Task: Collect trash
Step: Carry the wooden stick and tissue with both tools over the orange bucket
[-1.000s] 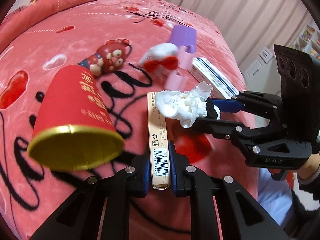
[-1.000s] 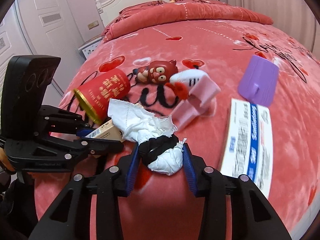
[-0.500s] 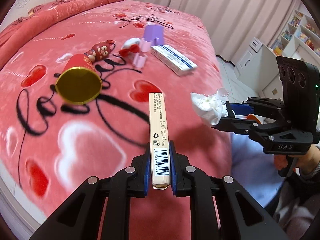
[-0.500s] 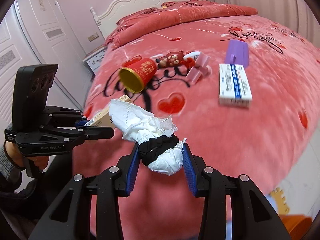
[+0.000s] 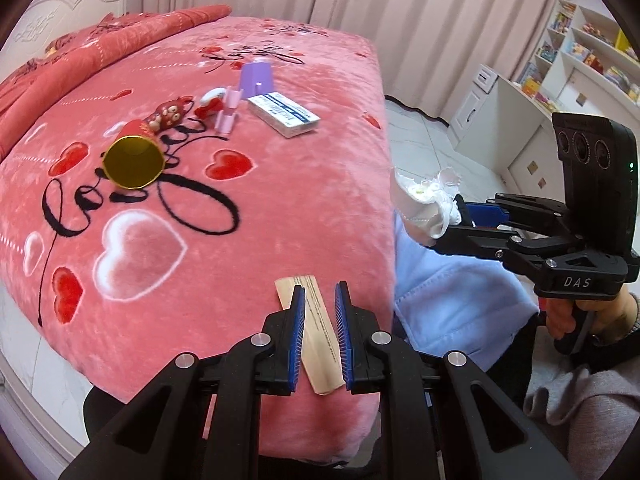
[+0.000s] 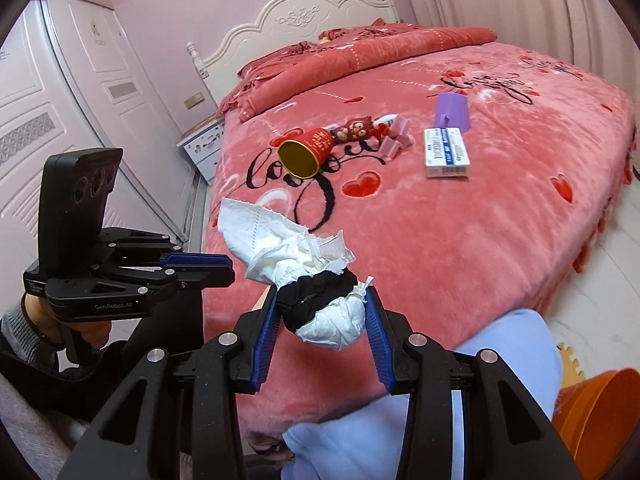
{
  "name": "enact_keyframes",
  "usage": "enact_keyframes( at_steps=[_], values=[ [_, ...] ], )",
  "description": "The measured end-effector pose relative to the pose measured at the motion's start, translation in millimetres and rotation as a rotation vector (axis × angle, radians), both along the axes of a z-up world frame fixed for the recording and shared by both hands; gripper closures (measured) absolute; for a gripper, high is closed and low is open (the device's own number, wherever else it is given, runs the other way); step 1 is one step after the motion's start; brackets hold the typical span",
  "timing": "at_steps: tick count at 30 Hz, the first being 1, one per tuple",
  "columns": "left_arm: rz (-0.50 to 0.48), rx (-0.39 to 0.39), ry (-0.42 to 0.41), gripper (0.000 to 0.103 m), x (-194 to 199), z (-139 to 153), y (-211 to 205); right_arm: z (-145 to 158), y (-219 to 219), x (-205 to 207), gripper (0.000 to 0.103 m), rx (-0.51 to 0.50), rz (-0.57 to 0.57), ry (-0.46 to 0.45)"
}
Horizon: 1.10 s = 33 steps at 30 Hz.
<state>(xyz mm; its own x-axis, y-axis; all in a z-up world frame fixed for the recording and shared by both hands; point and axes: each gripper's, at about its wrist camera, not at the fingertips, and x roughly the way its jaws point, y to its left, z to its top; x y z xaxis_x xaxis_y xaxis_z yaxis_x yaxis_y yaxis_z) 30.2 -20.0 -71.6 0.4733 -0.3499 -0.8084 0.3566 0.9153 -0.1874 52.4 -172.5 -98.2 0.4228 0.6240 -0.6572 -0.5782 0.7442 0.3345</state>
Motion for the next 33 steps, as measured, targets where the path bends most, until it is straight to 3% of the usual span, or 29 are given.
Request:
enact_keyframes(
  at_steps=[3,9,21,33],
  values=[
    [-0.001,0.008,0.042,0.092,2,-15,-8,0,-12,-7,0.062,0.022,-0.022,0.007],
    [-0.009,0.048,0.083,0.092,0,-34,-22,-3,-30,-12,0.062,0.028,-0.051,0.017],
    [-0.015,0.076,0.086,0.092,-5,-31,-37,-5,-46,-14,0.062,0.047,-0.059,0.005],
    [-0.203,0.126,0.038,0.092,25,-16,-117,-6,-125,-18,0.062,0.086,-0.233,-0.004]
  ],
)
